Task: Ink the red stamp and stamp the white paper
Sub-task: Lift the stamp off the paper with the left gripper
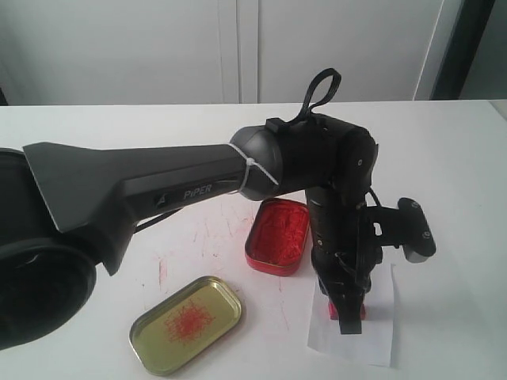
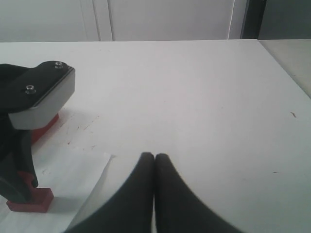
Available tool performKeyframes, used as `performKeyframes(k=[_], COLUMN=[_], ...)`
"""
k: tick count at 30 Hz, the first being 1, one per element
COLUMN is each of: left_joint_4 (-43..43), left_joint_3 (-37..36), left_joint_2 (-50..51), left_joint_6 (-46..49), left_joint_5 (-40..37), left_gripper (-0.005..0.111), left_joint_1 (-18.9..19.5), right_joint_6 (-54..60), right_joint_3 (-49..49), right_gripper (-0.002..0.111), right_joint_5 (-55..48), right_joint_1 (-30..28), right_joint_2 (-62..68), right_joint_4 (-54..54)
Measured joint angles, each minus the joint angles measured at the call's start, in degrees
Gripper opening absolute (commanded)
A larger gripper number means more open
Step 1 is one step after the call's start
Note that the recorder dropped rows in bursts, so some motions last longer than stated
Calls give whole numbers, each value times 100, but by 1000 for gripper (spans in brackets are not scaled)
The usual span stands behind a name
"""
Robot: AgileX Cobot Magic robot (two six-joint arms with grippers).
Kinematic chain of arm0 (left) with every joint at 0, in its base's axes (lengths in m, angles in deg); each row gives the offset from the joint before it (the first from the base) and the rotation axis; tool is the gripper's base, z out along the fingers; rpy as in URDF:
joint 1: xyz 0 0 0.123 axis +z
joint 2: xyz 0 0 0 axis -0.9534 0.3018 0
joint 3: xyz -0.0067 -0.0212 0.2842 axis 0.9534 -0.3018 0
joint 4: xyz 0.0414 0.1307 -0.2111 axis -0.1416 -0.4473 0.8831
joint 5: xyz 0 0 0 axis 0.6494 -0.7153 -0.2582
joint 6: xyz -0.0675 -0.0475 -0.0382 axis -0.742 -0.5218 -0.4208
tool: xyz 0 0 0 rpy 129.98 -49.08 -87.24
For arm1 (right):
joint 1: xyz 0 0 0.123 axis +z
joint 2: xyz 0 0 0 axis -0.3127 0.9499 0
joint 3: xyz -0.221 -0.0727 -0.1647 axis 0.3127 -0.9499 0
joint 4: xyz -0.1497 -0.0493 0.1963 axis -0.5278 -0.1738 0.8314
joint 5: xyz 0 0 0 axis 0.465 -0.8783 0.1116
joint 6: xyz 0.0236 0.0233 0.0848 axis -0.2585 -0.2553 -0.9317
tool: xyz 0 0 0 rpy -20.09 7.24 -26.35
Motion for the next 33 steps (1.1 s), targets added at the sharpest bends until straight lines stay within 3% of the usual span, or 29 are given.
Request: performKeyframes(k=[20,33], left_joint_4=[-431,-491], left_joint_3=[0,0], left_joint_2=[-193,-479], left_joint_6=[-1488,-1548], left_joint_5=[0,91], left_gripper=[0,0], left_joint_1=[-9,-9], right_joint_6=[0,0], right_joint_3=[0,0], right_gripper=[0,0], right_joint_5=[0,0], right_joint_1=[0,0], right_joint_2=[0,0], right_joint_4=[0,0])
